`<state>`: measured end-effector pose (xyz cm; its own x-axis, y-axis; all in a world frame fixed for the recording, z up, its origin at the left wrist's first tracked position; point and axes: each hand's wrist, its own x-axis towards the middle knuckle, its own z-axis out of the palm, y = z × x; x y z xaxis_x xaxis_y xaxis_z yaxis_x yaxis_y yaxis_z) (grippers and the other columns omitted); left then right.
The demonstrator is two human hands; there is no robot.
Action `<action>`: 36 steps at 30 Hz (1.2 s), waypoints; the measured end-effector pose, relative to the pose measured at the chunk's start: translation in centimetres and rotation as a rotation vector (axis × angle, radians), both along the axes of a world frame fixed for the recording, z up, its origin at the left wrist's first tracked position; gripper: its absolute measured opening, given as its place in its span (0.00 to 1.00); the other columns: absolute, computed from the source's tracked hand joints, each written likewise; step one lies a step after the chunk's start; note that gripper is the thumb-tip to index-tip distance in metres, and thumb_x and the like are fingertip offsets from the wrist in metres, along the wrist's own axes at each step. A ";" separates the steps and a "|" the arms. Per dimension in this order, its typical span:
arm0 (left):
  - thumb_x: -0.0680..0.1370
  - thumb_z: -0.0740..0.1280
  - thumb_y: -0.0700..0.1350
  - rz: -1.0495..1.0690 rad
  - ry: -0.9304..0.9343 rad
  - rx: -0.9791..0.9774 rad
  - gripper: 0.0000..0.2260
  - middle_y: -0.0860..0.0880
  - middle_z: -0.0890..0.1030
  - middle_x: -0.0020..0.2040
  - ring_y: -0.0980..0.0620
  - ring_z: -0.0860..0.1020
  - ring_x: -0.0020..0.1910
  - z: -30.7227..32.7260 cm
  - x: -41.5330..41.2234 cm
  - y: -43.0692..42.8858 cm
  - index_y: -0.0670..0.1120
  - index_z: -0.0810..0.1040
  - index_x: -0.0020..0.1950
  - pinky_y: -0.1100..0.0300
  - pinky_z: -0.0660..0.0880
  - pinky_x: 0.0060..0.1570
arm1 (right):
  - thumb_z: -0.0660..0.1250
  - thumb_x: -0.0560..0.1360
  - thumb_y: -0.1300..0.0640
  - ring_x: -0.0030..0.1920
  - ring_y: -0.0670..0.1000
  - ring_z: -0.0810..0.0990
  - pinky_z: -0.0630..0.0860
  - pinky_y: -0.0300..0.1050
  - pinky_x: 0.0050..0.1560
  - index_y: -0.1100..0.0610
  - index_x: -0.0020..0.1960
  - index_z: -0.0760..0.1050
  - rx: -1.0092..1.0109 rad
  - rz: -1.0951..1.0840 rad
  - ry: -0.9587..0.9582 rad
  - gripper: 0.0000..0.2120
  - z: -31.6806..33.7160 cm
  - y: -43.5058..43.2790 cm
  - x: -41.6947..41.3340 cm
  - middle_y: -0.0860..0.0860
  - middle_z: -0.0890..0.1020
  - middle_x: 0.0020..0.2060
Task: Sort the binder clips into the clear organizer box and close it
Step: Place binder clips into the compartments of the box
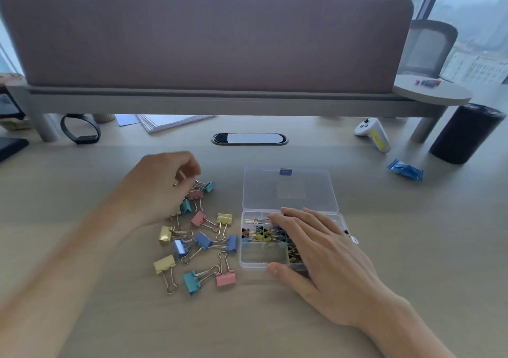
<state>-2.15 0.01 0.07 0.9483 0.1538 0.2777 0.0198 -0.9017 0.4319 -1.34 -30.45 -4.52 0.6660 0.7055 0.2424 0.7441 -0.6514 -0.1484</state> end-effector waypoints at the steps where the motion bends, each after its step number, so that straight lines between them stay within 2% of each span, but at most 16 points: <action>1: 0.79 0.71 0.44 0.007 0.086 0.043 0.06 0.60 0.80 0.43 0.62 0.77 0.42 -0.3 -0.1 0.5 0.57 0.79 0.48 0.69 0.68 0.38 | 0.52 0.83 0.30 0.76 0.40 0.61 0.44 0.31 0.76 0.46 0.79 0.63 0.004 -0.001 0.000 0.31 0.1 0.0 0.0 0.41 0.73 0.73; 3: 0.77 0.73 0.45 0.003 0.176 0.085 0.07 0.59 0.80 0.42 0.61 0.77 0.42 -0.7 -0.2 0.8 0.57 0.79 0.46 0.66 0.68 0.38 | 0.51 0.82 0.29 0.77 0.39 0.59 0.45 0.32 0.76 0.45 0.80 0.61 0.006 0.003 0.008 0.31 0.1 0.0 0.0 0.39 0.72 0.74; 5: 0.76 0.74 0.43 -0.025 0.175 0.103 0.09 0.59 0.81 0.42 0.60 0.78 0.42 -0.5 -0.3 0.5 0.58 0.80 0.46 0.65 0.69 0.38 | 0.50 0.82 0.29 0.78 0.39 0.58 0.45 0.31 0.76 0.44 0.80 0.60 -0.001 0.005 0.008 0.32 0.0 -0.1 0.1 0.38 0.71 0.75; 9: 0.76 0.72 0.42 -0.105 0.205 0.125 0.09 0.60 0.81 0.43 0.63 0.78 0.43 0.2 -0.5 -0.5 0.57 0.82 0.48 0.72 0.66 0.37 | 0.50 0.82 0.28 0.78 0.38 0.57 0.43 0.31 0.76 0.42 0.81 0.59 -0.011 0.001 0.008 0.32 -0.1 -0.1 0.1 0.37 0.69 0.75; 13: 0.76 0.73 0.44 -0.175 0.227 0.111 0.07 0.60 0.81 0.40 0.63 0.79 0.41 0.1 -0.6 -2.0 0.57 0.82 0.49 0.74 0.69 0.36 | 0.48 0.81 0.27 0.79 0.38 0.56 0.44 0.33 0.77 0.42 0.81 0.58 -0.013 0.012 0.014 0.33 -0.1 -0.1 0.1 0.36 0.68 0.76; 19: 0.79 0.71 0.45 -0.253 0.242 0.123 0.12 0.65 0.75 0.47 0.66 0.75 0.47 -1.0 -0.6 -3.0 0.59 0.80 0.60 0.73 0.67 0.42 | 0.49 0.81 0.27 0.79 0.38 0.56 0.42 0.32 0.77 0.42 0.80 0.59 -0.014 0.010 0.009 0.33 0.0 -0.1 0.1 0.36 0.68 0.76; 22: 0.80 0.70 0.40 -0.278 0.280 0.119 0.16 0.66 0.74 0.48 0.66 0.76 0.49 -1.1 -0.6 -3.2 0.61 0.79 0.61 0.71 0.70 0.46 | 0.48 0.81 0.27 0.80 0.39 0.55 0.42 0.32 0.77 0.42 0.81 0.59 -0.021 0.014 0.006 0.33 -0.1 -0.1 0.2 0.36 0.67 0.76; 26: 0.79 0.68 0.36 -0.308 0.324 0.083 0.20 0.62 0.80 0.50 0.63 0.80 0.48 -1.2 -0.7 -3.1 0.62 0.81 0.59 0.62 0.78 0.51 | 0.47 0.81 0.26 0.79 0.39 0.56 0.44 0.33 0.77 0.42 0.80 0.59 -0.020 0.011 0.009 0.34 -0.1 -0.1 0.3 0.36 0.68 0.76; 32: 0.80 0.70 0.40 -0.320 0.265 0.132 0.14 0.61 0.80 0.49 0.63 0.79 0.46 -1.8 -0.3 -3.2 0.59 0.82 0.57 0.71 0.71 0.44 | 0.47 0.81 0.26 0.79 0.38 0.56 0.47 0.33 0.77 0.42 0.80 0.60 -0.001 0.001 0.015 0.33 -0.1 -0.1 0.1 0.35 0.68 0.76; 36: 0.80 0.70 0.44 -0.281 0.217 0.152 0.08 0.65 0.75 0.43 0.67 0.76 0.41 -1.7 -0.2 -3.0 0.56 0.82 0.56 0.74 0.67 0.38 | 0.49 0.81 0.27 0.79 0.38 0.57 0.45 0.31 0.75 0.42 0.80 0.61 0.000 -0.012 0.014 0.33 0.0 -0.1 0.1 0.35 0.68 0.76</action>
